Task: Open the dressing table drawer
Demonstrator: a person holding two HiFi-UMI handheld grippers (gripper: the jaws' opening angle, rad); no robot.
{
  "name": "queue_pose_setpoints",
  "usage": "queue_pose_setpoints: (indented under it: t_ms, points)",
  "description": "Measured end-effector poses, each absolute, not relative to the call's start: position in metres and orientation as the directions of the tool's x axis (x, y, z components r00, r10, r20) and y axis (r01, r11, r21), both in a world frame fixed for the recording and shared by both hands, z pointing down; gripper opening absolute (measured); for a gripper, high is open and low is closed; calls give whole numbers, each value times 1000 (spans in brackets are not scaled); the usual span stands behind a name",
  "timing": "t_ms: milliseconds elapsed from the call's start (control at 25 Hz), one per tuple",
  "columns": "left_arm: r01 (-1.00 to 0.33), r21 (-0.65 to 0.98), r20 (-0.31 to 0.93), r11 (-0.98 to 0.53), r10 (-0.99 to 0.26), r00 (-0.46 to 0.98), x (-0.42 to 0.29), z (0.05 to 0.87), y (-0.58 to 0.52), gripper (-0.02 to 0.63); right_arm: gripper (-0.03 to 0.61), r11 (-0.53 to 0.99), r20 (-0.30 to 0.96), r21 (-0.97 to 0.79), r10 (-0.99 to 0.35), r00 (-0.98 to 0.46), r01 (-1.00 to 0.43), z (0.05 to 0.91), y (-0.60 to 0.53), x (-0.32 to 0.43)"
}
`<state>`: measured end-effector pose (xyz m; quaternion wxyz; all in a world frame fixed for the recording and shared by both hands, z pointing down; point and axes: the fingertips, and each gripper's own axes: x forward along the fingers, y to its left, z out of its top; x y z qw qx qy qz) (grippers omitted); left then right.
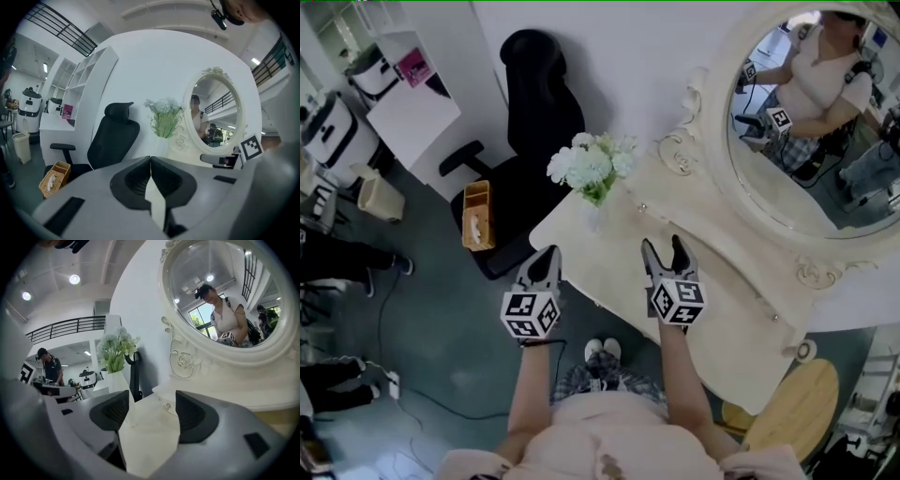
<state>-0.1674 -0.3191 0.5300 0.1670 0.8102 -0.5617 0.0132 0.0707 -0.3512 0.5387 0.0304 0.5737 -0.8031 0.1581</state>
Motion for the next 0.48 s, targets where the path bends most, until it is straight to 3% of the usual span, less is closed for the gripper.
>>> queue_pose_setpoints:
  t_ms: [480]
  points:
    - [-902, 321, 271, -287, -885, 378, -181, 574, -341, 28, 241, 45, 412, -237, -900, -142, -970, 619, -437, 56]
